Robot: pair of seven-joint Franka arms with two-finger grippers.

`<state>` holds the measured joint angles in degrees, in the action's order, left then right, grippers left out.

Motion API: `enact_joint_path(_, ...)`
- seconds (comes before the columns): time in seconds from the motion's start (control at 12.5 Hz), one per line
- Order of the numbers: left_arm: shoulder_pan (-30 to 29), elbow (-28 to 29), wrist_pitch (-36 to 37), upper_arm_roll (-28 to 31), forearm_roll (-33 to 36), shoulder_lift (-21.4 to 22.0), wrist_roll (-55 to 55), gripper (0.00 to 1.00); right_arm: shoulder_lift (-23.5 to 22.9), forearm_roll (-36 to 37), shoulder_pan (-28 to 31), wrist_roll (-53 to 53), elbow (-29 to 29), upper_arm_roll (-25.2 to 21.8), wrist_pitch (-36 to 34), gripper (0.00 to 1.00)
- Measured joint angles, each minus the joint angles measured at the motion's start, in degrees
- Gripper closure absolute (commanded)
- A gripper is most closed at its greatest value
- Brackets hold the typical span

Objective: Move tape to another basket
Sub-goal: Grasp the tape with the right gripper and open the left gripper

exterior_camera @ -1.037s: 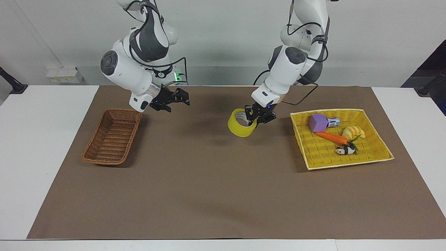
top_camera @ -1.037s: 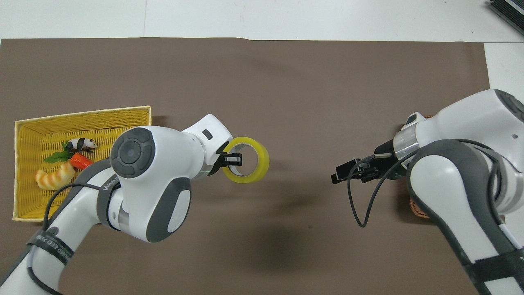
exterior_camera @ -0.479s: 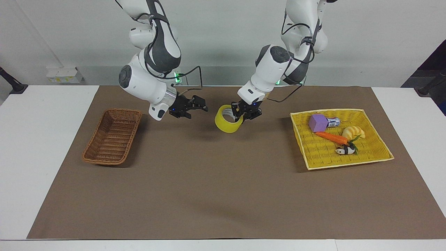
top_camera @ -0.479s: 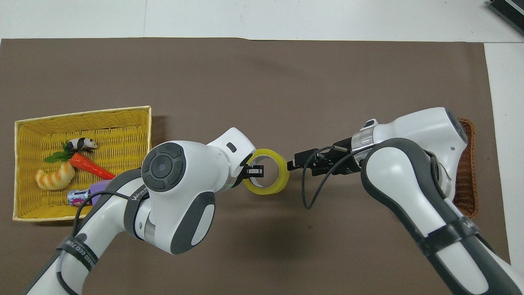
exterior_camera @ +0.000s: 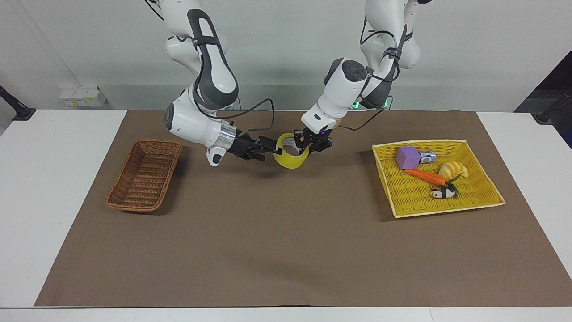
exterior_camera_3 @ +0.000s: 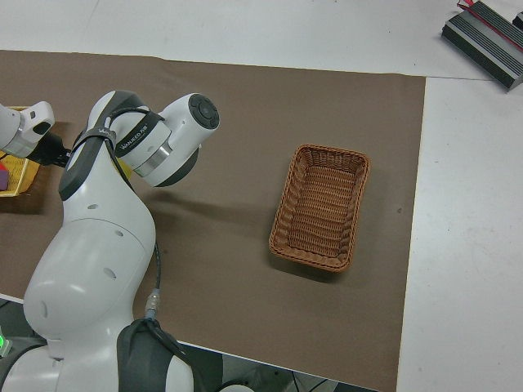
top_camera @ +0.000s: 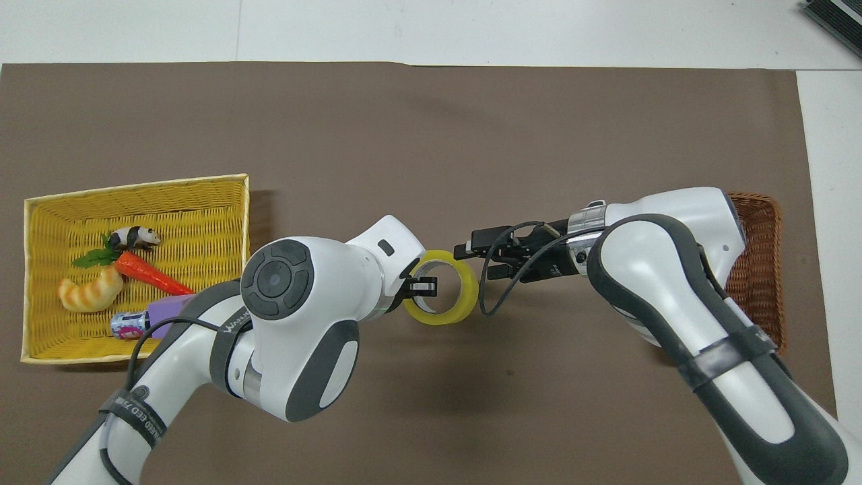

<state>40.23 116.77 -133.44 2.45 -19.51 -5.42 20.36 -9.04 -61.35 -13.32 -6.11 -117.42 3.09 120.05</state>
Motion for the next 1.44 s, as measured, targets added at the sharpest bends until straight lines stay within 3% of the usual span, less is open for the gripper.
enact_joint_path(0.32,0.0,0.0,-0.46,0.02,-0.02,0.0,0.05,1.0,-0.02,-0.07,-1.83,-1.47,-0.74,0.03,0.3,0.0)
enact_joint_path(0.56,0.0,0.09,-0.48,0.01,-0.03,-0.09,0.09,1.0,0.05,-0.09,-1.84,-2.22,-1.31,-0.08,0.31,0.51)
enact_joint_path(0.72,0.01,0.37,-0.47,0.02,-0.06,-0.45,0.07,1.0,0.23,0.02,-2.07,-2.95,-1.41,-0.08,0.32,0.66)
enact_joint_path(0.88,0.01,0.43,-0.46,0.03,-0.15,-0.46,0.04,1.0,0.23,0.01,-2.09,-3.69,-1.47,-0.09,0.35,0.66)
enact_joint_path(0.96,0.01,0.44,-0.46,0.04,-0.16,-0.46,0.04,1.0,0.23,0.02,-2.1,-3.84,-1.48,-0.09,0.35,0.71)
enact_joint_path(1.04,0.01,0.44,-0.46,0.04,-0.19,-0.46,0.09,1.0,0.23,0.05,-2.1,-3.86,-1.48,-0.09,0.35,0.95)
enact_joint_path(1.12,0.02,0.46,-0.46,0.04,-0.24,-0.46,0.13,0.9,0.23,0.1,-2.11,-3.88,-1.48,-0.09,0.35,1.0)
enact_joint_path(1.2,0.02,0.47,-0.45,0.05,-0.28,-0.47,0.17,0.7,0.23,0.15,-2.12,-3.88,-1.48,-0.09,0.35,1.0)
enact_joint_path(1.36,0.01,0.29,-0.83,0.19,-0.36,-0.49,0.53,0.05,0.21,0.37,-2.16,-3.87,-1.68,-0.08,0.35,1.0)
enact_joint_path(1.44,0.0,-0.19,-1.05,0.54,-0.36,-0.48,0.66,0.0,0.18,0.5,-2.2,-3.87,-2.13,-0.08,0.35,1.0)
